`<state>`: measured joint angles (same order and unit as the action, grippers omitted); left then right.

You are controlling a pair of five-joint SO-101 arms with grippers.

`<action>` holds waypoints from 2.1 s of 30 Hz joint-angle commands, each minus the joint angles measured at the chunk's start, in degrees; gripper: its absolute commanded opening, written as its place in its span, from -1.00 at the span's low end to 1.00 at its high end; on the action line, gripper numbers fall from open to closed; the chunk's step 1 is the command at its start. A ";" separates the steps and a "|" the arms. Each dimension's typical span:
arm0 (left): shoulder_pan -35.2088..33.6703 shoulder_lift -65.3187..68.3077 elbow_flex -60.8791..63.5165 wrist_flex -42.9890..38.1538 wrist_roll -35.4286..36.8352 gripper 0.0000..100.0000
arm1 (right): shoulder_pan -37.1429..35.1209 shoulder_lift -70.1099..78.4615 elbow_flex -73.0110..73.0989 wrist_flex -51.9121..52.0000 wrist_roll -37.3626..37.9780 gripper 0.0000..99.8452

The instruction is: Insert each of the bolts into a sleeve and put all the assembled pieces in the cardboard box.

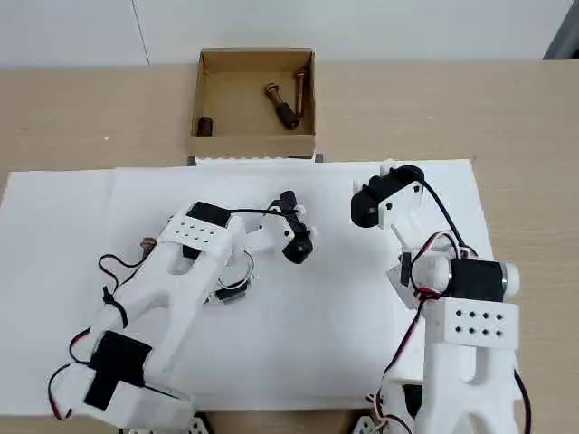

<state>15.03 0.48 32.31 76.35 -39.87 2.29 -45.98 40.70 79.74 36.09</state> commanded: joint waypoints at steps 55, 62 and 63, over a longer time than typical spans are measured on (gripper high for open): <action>7.47 -89.76 35.74 -27.87 56.88 -0.99 | -18.33 -57.80 31.30 -16.13 -34.11 -1.00; 7.65 -96.97 41.45 -28.57 67.87 -0.99 | -29.14 -57.80 41.05 -28.18 -35.69 -1.00; 7.65 -98.29 42.51 -28.57 68.92 -0.99 | -30.20 -57.80 42.11 -29.23 -35.69 -1.00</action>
<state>22.33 -94.37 73.89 49.45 25.80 -24.62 -103.21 81.32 54.95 1.01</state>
